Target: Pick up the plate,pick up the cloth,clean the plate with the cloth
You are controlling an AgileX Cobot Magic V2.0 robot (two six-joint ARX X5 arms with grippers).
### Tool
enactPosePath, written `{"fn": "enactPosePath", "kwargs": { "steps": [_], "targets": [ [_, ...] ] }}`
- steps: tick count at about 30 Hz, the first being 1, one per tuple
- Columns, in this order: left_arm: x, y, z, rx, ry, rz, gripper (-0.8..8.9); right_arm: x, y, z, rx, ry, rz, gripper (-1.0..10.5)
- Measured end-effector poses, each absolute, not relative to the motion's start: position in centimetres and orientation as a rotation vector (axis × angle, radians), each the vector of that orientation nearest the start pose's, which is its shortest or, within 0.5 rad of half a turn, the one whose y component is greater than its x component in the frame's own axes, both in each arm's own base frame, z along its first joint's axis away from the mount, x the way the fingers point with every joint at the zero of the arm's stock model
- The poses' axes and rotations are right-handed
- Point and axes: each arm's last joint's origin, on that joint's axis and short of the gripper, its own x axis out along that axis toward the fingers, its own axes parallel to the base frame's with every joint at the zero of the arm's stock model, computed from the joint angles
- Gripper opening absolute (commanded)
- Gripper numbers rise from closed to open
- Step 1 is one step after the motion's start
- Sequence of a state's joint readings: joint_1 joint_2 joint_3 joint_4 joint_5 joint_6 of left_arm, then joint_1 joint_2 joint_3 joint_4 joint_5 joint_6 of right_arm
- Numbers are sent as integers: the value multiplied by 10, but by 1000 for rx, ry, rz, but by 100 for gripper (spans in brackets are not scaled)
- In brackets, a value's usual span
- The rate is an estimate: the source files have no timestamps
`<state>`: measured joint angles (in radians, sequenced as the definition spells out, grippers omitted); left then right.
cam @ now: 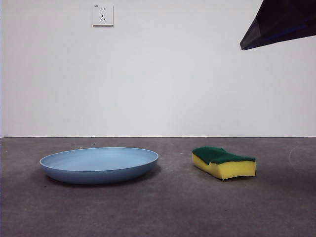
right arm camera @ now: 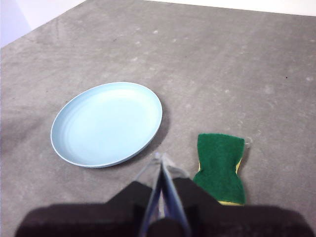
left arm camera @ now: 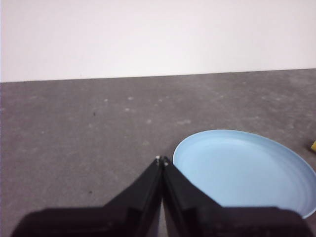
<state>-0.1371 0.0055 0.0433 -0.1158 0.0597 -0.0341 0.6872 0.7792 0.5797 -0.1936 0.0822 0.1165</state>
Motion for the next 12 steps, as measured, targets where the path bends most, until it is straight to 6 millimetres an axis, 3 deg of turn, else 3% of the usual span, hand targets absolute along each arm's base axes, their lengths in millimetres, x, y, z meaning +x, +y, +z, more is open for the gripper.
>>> {"fn": "enactPosePath", "kwargs": {
  "steps": [12],
  "targets": [
    [94, -14, 152, -39, 172, -183, -1, 136, 108, 262, -38, 404, 574, 1]
  ]
}}
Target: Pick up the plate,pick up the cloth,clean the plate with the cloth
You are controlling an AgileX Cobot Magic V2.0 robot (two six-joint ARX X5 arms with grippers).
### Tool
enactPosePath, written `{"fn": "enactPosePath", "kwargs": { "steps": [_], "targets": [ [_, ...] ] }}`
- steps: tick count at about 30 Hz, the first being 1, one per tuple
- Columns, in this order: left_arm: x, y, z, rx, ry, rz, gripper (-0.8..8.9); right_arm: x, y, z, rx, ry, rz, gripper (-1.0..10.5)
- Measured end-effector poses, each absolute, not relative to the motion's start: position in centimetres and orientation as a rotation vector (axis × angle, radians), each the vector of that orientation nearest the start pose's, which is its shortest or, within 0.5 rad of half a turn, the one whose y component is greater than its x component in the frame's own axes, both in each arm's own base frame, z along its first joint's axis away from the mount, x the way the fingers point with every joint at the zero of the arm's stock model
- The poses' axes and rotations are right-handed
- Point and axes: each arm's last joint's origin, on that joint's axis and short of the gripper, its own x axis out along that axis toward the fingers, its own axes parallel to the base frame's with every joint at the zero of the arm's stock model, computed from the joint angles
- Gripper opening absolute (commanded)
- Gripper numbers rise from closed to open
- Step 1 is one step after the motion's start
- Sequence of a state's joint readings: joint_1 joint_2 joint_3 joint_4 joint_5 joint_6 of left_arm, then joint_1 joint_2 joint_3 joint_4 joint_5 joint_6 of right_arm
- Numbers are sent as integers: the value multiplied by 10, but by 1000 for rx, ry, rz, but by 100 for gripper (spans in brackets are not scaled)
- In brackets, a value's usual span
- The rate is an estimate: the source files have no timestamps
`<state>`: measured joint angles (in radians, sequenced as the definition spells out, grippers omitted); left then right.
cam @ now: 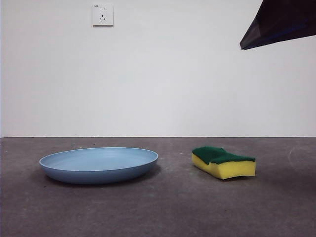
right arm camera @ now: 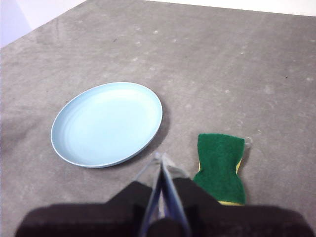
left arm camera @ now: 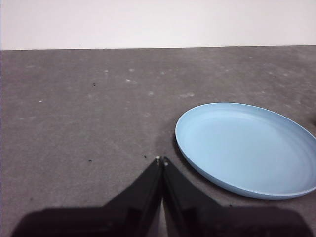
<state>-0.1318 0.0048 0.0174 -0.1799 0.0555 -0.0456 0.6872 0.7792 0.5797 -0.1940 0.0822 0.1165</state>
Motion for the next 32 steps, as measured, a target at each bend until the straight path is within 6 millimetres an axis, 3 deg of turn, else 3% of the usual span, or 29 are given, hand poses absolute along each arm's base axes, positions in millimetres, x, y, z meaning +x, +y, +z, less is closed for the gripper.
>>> {"fn": "enactPosePath", "kwargs": {
  "steps": [25, 32],
  "targets": [
    [95, -14, 152, -39, 171, -183, 0, 136, 106, 262, -66, 401, 523, 1],
    [95, -14, 152, -39, 171, -183, -1, 128, 75, 275, -203, 278, 419, 1]
  ]
}}
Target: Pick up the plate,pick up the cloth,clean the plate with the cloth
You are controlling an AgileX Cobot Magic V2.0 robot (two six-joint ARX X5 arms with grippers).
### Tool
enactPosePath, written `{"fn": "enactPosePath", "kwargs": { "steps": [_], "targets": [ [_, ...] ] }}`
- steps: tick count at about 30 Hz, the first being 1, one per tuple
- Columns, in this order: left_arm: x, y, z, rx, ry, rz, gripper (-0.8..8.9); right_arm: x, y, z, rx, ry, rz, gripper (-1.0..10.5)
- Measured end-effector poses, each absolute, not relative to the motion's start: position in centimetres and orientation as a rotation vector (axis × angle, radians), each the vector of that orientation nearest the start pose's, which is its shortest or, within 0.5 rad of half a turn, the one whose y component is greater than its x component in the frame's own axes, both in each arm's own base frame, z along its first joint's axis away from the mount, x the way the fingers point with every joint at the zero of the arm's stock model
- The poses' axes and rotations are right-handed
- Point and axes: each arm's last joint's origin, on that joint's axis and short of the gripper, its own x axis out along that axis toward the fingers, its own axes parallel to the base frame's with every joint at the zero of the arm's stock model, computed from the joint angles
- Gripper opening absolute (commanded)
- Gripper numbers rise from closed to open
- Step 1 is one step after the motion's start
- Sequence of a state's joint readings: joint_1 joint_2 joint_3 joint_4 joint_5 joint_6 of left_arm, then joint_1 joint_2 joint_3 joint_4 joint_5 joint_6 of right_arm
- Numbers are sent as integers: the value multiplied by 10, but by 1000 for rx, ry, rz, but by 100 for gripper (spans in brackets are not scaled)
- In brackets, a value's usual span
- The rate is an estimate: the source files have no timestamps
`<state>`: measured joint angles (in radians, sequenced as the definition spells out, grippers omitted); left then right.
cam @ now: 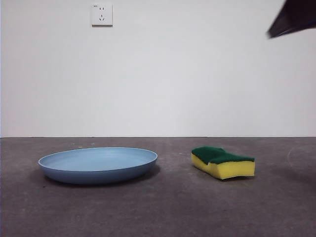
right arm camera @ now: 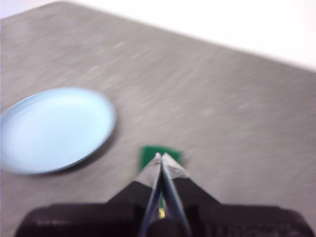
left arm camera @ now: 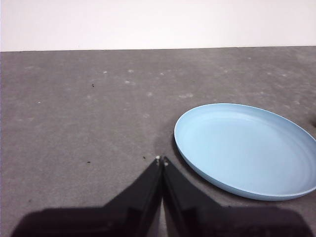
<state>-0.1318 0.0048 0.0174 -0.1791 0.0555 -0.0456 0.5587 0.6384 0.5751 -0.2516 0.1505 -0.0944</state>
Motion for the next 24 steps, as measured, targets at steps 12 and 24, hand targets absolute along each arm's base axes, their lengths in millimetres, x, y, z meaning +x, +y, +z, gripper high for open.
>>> {"fn": "enactPosePath", "kwargs": {
  "steps": [12, 24],
  "targets": [
    [95, -14, 152, -39, 171, -183, -1, 100, 12, 247, -131, 87, 190, 1],
    [95, -14, 152, -39, 171, -183, -1, 96, 8, 175, -103, 33, 153, 1]
  ]
}}
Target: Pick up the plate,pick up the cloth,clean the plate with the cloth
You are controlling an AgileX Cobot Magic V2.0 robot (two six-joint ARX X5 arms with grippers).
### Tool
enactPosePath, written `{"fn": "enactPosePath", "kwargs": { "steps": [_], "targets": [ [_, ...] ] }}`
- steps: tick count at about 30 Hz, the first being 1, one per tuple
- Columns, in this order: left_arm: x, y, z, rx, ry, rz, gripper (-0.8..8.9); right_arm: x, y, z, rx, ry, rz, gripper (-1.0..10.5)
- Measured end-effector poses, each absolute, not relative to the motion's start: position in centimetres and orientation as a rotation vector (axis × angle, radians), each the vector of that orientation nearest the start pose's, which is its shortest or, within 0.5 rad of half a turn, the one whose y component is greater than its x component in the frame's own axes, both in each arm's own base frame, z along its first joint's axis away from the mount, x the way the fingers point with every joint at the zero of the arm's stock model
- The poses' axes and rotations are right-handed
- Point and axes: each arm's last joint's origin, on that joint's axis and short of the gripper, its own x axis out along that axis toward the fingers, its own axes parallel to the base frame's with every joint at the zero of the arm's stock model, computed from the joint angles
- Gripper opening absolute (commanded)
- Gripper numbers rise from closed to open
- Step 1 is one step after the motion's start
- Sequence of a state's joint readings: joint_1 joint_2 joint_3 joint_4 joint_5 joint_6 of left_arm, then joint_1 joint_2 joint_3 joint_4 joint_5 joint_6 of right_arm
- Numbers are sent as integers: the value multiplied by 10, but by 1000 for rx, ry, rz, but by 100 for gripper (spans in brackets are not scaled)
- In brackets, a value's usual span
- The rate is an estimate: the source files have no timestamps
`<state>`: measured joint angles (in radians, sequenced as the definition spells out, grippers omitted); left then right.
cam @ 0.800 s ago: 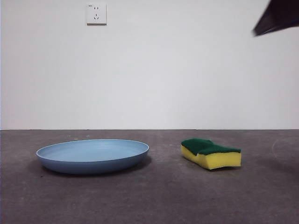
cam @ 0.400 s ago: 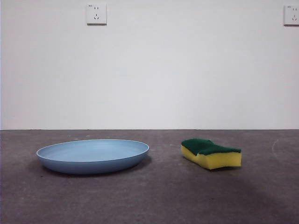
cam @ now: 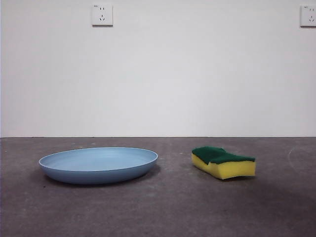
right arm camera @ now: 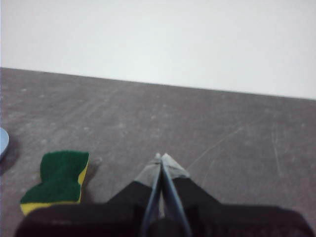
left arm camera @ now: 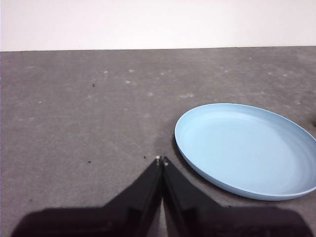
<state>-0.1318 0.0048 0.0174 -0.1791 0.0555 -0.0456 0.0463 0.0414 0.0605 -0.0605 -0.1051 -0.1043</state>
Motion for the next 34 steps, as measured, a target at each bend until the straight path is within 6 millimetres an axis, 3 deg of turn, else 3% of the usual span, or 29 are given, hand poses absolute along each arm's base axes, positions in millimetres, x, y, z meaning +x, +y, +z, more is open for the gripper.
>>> {"fn": "enactPosePath", "kwargs": {
  "steps": [9, 18, 34],
  "targets": [
    [95, -14, 152, -39, 171, -183, -1, 95, 7, 153, -37, 149, 154, 1],
    [95, -14, 152, -39, 171, -183, -1, 95, 7, 153, 68, 158, 142, 1],
    [95, -14, 152, -39, 171, -183, -1, 95, 7, 153, 83, 159, 141, 1]
  ]
}}
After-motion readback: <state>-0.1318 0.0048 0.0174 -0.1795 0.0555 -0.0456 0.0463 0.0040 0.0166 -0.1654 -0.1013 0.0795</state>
